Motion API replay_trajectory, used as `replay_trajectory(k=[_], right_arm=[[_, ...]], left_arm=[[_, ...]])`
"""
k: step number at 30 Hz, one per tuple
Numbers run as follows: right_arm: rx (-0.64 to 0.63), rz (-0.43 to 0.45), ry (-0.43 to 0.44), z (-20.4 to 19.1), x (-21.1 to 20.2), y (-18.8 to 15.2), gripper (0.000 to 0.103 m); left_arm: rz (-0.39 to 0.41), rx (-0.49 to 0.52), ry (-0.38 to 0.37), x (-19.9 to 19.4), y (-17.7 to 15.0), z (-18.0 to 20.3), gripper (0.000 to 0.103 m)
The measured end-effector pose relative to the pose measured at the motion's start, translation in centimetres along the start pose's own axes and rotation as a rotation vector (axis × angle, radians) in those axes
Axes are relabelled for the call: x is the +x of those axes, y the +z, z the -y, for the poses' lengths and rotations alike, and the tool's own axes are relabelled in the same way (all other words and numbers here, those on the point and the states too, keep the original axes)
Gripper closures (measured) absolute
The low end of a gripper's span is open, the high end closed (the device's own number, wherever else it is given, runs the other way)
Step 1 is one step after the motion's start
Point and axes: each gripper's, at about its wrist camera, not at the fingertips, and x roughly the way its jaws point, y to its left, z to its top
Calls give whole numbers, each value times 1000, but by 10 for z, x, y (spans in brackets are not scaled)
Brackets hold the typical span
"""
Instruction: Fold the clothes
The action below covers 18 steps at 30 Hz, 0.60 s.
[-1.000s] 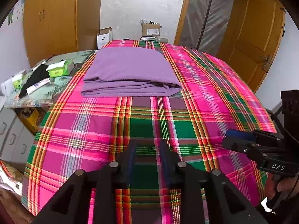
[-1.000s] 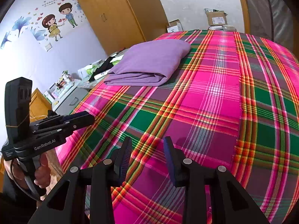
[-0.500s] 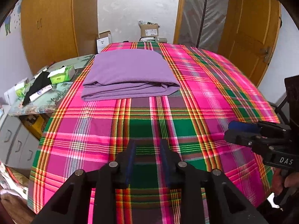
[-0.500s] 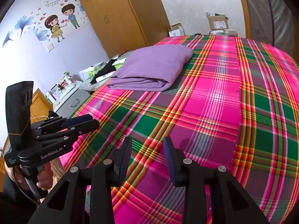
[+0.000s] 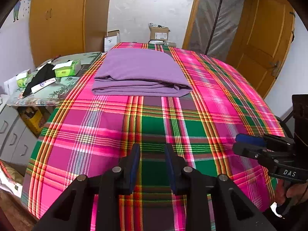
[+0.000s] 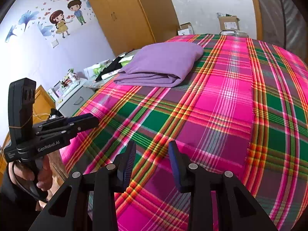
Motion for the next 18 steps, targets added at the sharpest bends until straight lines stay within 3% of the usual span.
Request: replay_trajectory(k=[11,18], right_arm=[[-11,13,-66,4,-11,-6,66],[3,-5,-80,8,-9,-11,66]], left_arm=[[18,-18,72,-11,1,9,76],[-18,-36,84,2,-4,7,76]])
